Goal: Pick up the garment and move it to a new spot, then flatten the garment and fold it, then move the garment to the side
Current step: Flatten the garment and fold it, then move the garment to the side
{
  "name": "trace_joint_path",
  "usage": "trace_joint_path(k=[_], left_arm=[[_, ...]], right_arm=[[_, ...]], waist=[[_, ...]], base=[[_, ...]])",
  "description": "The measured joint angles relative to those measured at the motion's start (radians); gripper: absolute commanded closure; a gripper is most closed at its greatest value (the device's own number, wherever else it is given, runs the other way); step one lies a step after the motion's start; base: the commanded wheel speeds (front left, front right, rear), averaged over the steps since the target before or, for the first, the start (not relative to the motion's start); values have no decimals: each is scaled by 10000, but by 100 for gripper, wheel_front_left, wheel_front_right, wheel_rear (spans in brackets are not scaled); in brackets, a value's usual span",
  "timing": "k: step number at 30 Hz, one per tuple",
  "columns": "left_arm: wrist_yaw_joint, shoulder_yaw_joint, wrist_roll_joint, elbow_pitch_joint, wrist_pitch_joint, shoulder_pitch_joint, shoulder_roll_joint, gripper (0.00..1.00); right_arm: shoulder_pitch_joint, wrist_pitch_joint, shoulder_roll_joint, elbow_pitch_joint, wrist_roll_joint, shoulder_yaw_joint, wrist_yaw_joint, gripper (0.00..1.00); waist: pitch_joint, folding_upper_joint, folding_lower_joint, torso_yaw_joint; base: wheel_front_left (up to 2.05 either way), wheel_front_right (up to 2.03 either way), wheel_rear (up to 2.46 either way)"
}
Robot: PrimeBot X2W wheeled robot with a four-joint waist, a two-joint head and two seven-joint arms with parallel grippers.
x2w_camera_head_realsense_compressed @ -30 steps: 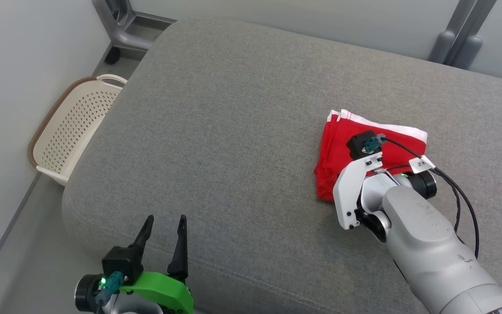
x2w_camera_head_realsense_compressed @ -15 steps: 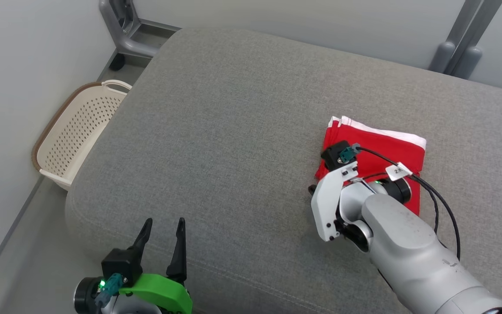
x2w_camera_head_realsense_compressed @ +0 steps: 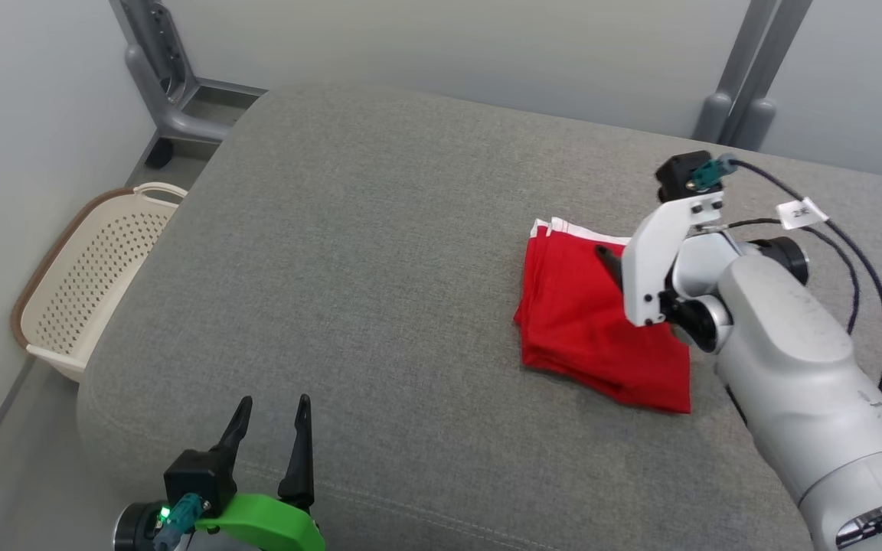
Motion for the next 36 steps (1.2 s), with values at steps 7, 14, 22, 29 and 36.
trace_joint_path(k=[7, 14, 22, 29, 36], left_arm=[[79, -29, -13, -209, 46, 11, 17, 0], [81, -58, -27, -259, 38, -146, 4, 0], [-15, -151, -27, -92, -17, -434, -58, 0], [-19, -186, -27, -12, -61, -587, -69, 0], [-36, -234, -27, 44, -92, -730, -81, 0]], right_arm=[[324, 715, -468, -77, -989, -2036, 0, 0], [925, 1304, -117, -573, -1950, -3432, 0, 0], [1525, 1839, 476, -1223, -2602, -4100, 0, 0], [1684, 1891, 633, -1551, -2920, -4765, 0, 0], [1689, 2057, 669, -1260, -2821, -5129, 0, 0]], waist=[[124, 0, 0, -321], [586, 0, 0, -453], [1010, 0, 0, -483], [1230, 0, 0, -364], [1432, 0, 0, -257]], base=[[0, 0, 0], [0, 0, 0], [0, 0, 0], [0, 0, 0], [0, 0, 0]])
